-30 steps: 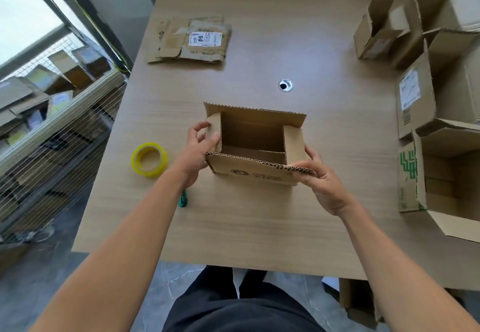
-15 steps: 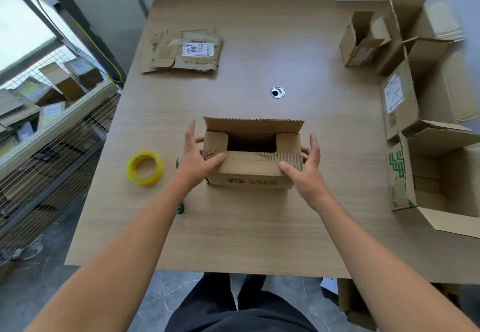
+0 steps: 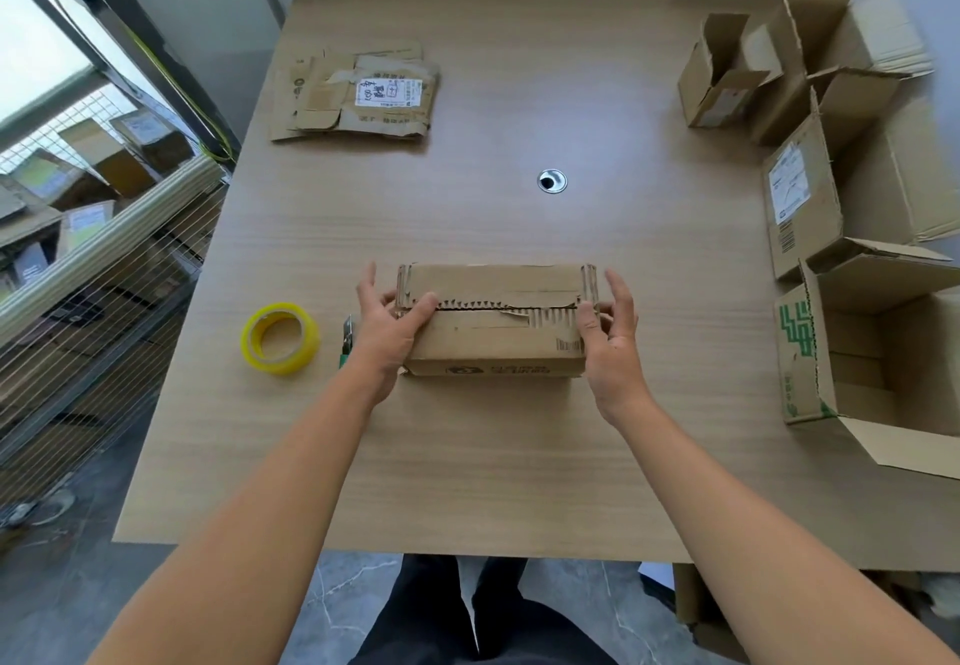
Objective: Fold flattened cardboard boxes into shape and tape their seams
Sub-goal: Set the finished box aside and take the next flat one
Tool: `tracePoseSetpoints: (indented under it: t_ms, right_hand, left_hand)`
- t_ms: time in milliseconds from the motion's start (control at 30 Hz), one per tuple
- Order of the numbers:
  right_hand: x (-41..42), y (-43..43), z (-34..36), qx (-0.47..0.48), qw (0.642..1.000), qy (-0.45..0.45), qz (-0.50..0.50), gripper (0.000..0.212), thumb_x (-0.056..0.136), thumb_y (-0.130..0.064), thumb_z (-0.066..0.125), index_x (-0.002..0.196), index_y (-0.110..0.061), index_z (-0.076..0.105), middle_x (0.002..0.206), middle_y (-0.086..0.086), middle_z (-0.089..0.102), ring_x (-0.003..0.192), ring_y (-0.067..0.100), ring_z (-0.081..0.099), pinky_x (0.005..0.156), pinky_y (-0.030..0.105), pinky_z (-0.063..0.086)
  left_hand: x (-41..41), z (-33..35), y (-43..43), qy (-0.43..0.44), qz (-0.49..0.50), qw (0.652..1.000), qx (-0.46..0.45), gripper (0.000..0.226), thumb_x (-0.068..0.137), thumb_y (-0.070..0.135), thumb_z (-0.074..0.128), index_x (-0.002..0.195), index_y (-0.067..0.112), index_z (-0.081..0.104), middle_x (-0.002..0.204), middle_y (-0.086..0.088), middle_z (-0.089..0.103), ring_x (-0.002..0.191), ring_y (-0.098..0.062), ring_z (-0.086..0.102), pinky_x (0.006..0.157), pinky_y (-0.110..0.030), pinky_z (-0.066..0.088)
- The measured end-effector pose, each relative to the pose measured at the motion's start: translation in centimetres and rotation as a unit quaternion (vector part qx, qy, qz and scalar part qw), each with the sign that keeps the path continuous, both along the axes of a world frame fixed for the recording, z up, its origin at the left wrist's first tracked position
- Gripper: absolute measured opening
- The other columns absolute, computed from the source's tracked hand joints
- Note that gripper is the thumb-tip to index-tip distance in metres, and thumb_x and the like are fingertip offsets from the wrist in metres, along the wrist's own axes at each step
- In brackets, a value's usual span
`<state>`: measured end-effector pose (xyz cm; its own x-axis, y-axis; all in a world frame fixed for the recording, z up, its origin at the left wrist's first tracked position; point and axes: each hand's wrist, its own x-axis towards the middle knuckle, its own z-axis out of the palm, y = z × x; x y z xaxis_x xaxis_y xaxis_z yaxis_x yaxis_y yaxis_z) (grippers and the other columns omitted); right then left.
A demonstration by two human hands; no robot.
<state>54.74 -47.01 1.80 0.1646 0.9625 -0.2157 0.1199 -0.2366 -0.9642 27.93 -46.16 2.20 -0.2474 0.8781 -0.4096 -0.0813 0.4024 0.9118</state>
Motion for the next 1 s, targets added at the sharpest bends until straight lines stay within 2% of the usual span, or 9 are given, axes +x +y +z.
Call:
tracePoseSetpoints:
  t_ms: [67,133,233,300,367,533,700,867,1000]
  right_hand:
    - [0.3,0.8,0.0,-0.057,0.998,0.026,0.022,0.057,0.102,-0.036,0.057,0.151,-0.047,0.032,0.137,0.007,0.046,0.126,0.021,0.049,0.115,0.047,0.039]
    - [0.8,1.7,0.2,-0.109,0.988,0.075,0.078,0.054,0.102,-0.041,0.054,0.152,-0.047,0.033,0.146,-0.002,0.053,0.137,0.021,0.05,0.116,0.048,0.038]
    - [1.0,2.7,0.9,-0.148,0.977,0.118,0.1,0.047,0.104,-0.038,0.049,0.148,-0.047,0.033,0.139,-0.006,0.061,0.116,0.018,0.066,0.087,0.039,0.056]
    - [1.2,3.3,1.4,-0.156,0.978,0.113,0.081,0.041,0.104,-0.035,0.049,0.142,-0.043,0.036,0.133,0.001,0.063,0.095,0.014,0.069,0.063,0.029,0.056]
    - [1.4,3.2,1.4,-0.157,0.977,0.125,0.076,0.039,0.105,-0.034,0.046,0.142,-0.04,0.036,0.136,0.006,0.061,0.092,0.014,0.067,0.056,0.026,0.053]
    - [1.6,0.6,0.5,-0.146,0.969,0.15,0.128,0.057,0.092,-0.043,0.05,0.147,-0.034,0.036,0.134,0.006,0.061,0.102,0.015,0.067,0.061,0.026,0.056]
    - [2.1,0.4,1.2,-0.14,0.96,0.219,0.099,0.058,0.091,-0.063,0.051,0.14,-0.035,0.04,0.129,0.003,0.065,0.111,0.027,0.067,0.075,0.052,0.059]
    - [1.7,1.9,1.6,-0.121,0.969,0.205,0.063,0.052,0.093,-0.054,0.055,0.141,-0.039,0.043,0.123,-0.004,0.068,0.104,0.019,0.07,0.077,0.049,0.059]
    - [1.7,2.1,1.3,-0.146,0.967,0.195,0.078,0.044,0.091,-0.057,0.054,0.13,-0.038,0.054,0.122,0.003,0.069,0.097,0.021,0.072,0.07,0.045,0.059]
  left_hand:
    - [-0.8,0.2,0.0,-0.104,-0.043,0.99,-0.081,0.082,0.078,0.039,0.082,0.147,0.026,0.04,0.132,-0.006,0.065,0.102,-0.011,0.07,0.069,-0.025,0.057]
    - [-1.4,0.5,0.1,-0.131,-0.102,0.978,-0.126,0.076,0.074,0.049,0.078,0.14,0.024,0.052,0.13,-0.006,0.068,0.101,-0.018,0.07,0.068,-0.029,0.055]
    - [-1.4,0.9,0.6,-0.119,-0.121,0.974,-0.152,0.073,0.072,0.057,0.075,0.137,0.025,0.058,0.118,-0.002,0.072,0.09,-0.018,0.07,0.067,-0.029,0.052]
    - [-0.9,1.4,0.9,-0.111,-0.106,0.976,-0.153,0.074,0.071,0.057,0.074,0.135,0.024,0.059,0.114,-0.002,0.073,0.086,-0.019,0.07,0.066,-0.03,0.053]
    - [-0.3,1.4,0.5,-0.126,-0.095,0.978,-0.138,0.073,0.072,0.054,0.073,0.136,0.022,0.059,0.115,-0.003,0.073,0.085,-0.018,0.071,0.063,-0.029,0.053]
    - [-0.6,0.4,-1.9,-0.173,-0.046,0.977,-0.119,0.081,0.069,0.047,0.075,0.139,0.011,0.055,0.117,-0.008,0.069,0.095,-0.025,0.068,0.07,-0.034,0.053]
    - [-0.5,1.1,-2.3,-0.156,-0.063,0.985,-0.019,0.08,0.072,0.04,0.078,0.143,0.022,0.046,0.124,-0.005,0.068,0.107,-0.023,0.068,0.074,-0.036,0.057]
    - [0.1,1.1,-1.9,-0.133,-0.082,0.988,0.013,0.091,0.074,0.053,0.078,0.15,0.02,0.04,0.138,-0.009,0.061,0.124,-0.028,0.061,0.091,-0.042,0.055]
    - [-0.2,0.1,-2.2,-0.145,-0.083,0.986,-0.019,0.102,0.065,0.071,0.079,0.145,0.016,0.05,0.135,-0.012,0.063,0.121,-0.027,0.063,0.082,-0.034,0.056]
